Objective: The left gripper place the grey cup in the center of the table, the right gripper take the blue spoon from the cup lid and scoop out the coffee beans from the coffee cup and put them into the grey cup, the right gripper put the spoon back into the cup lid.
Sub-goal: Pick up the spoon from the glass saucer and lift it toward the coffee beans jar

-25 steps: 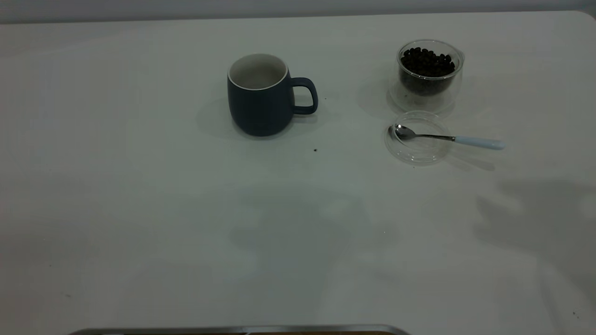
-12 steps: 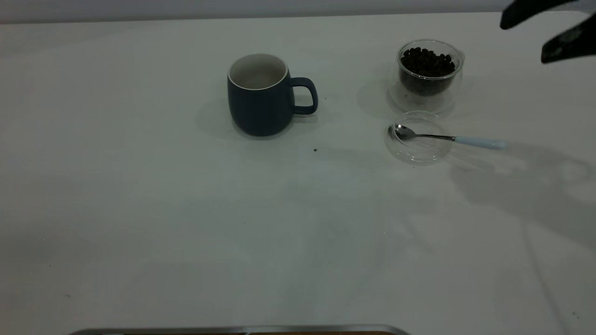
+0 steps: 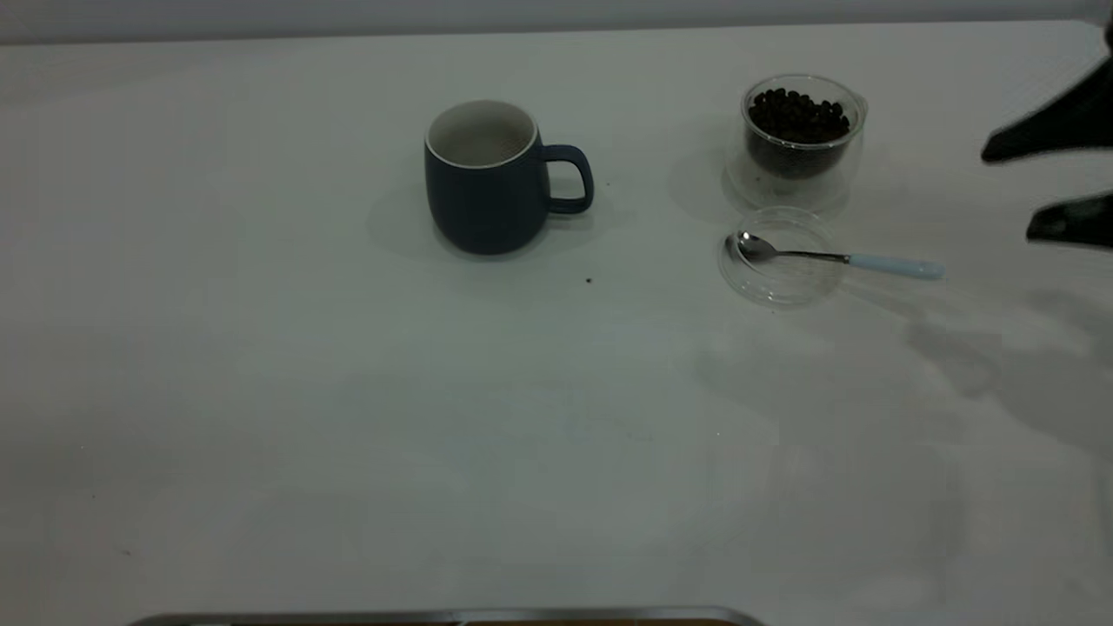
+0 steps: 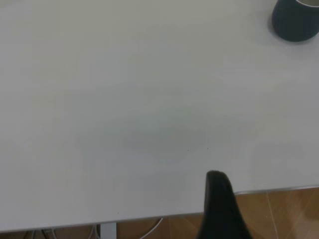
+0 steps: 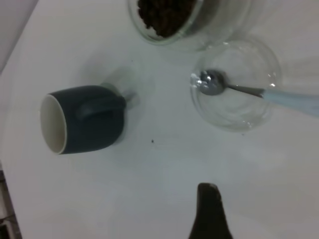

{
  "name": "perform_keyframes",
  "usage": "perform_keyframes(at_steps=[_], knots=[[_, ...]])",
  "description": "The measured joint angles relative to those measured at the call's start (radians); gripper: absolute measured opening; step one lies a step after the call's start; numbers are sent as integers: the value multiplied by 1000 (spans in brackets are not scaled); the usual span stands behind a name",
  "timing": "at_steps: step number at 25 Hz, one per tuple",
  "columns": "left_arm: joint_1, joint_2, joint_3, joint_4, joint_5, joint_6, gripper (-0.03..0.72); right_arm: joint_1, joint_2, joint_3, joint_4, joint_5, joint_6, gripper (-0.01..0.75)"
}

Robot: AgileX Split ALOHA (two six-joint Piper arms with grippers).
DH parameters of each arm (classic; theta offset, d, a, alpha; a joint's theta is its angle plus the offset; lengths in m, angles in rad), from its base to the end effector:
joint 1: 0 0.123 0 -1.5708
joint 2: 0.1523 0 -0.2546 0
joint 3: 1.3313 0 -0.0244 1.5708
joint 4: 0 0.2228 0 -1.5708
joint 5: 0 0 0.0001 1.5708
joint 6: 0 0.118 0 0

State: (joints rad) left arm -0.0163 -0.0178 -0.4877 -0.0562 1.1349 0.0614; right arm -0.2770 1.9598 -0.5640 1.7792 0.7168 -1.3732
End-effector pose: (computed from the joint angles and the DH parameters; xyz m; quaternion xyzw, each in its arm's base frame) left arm 0.0197 -0.0063 0.2410 0.0360 0.8696 -0.0169 0.4922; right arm 0.2622 0.0044 0.0506 0.2655 0.8809 0.3521 0.1720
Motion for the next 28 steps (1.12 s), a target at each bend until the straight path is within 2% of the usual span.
perform_keyframes(at_steps=[7, 10, 17, 28], knots=[[0, 0, 0, 0, 0, 0, 545, -117, 208, -3, 14, 149, -189, 592], [0, 0, 0, 0, 0, 0, 545, -143, 300, -36, 14, 225, -256, 592], [0, 0, 0, 0, 0, 0, 545, -140, 493, -157, 15, 306, -276, 592], [0, 0, 0, 0, 0, 0, 545, -93, 574, -289, 15, 320, -263, 592]])
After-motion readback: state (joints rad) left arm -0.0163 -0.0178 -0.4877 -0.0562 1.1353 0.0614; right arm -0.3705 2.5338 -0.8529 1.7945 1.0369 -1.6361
